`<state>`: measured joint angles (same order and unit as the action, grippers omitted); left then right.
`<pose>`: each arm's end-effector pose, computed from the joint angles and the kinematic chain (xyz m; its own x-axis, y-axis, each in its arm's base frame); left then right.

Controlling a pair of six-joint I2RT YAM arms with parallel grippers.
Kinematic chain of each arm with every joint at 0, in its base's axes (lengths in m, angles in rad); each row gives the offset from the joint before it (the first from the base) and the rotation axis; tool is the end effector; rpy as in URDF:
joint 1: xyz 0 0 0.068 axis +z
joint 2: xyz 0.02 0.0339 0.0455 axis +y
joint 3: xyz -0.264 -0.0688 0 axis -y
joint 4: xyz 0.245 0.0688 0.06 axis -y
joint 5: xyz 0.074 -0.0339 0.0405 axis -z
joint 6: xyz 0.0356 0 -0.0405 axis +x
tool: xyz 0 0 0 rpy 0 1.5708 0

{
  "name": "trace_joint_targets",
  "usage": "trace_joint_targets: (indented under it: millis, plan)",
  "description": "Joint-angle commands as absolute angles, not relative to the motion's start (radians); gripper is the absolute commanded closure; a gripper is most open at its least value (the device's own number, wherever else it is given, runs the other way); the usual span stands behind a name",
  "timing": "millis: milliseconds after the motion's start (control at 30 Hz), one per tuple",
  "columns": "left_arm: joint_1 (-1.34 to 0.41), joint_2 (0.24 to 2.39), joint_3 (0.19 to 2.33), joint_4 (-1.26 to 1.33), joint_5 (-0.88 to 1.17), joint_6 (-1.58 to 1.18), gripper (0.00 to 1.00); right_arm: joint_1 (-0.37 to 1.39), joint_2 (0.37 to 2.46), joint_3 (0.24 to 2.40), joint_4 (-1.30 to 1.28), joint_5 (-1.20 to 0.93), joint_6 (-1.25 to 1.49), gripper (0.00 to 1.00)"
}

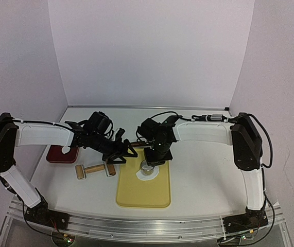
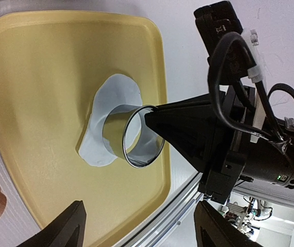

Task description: Roll out the dumpling wrappers from the dough

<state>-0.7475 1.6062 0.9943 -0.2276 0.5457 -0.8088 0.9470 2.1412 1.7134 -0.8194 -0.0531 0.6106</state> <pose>0.2325 -0.2407 0.2080 -0.9811 0.0663 -0.1816 0.1817 0.6362 -0.7498 0.2585 0.3625 0.1848 -0.9241 -0.3039 -0.2317 -0.3546 0.9079 0.2235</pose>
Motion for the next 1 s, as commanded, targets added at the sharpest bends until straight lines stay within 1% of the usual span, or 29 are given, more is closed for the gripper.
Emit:
trace_joint_targets:
  millis: [0, 700, 767, 867, 967]
  plan:
    - [-0.750, 1.611, 1.032, -0.225, 0.533, -0.807, 0.27, 0.946, 2.155, 1.752, -0.885, 0.000, 0.617, 1.00]
    - [-0.751, 1.616, 1.021, -0.219, 0.536, -0.810, 0.28, 0.943, 2.217, 1.786, -0.888, -0.001, 0.597, 0.99]
    - [-0.750, 1.622, 1.019, -0.217, 0.537, -0.811, 0.28, 0.943, 2.215, 1.783, -0.888, -0.002, 0.599, 0.89]
    - [-0.751, 1.639, 1.019, -0.213, 0.544, -0.811, 0.29, 0.943, 2.197, 1.777, -0.888, -0.002, 0.604, 0.68]
    - [-0.752, 1.663, 1.022, -0.205, 0.552, -0.812, 0.32, 0.943, 2.160, 1.770, -0.888, 0.000, 0.614, 0.55]
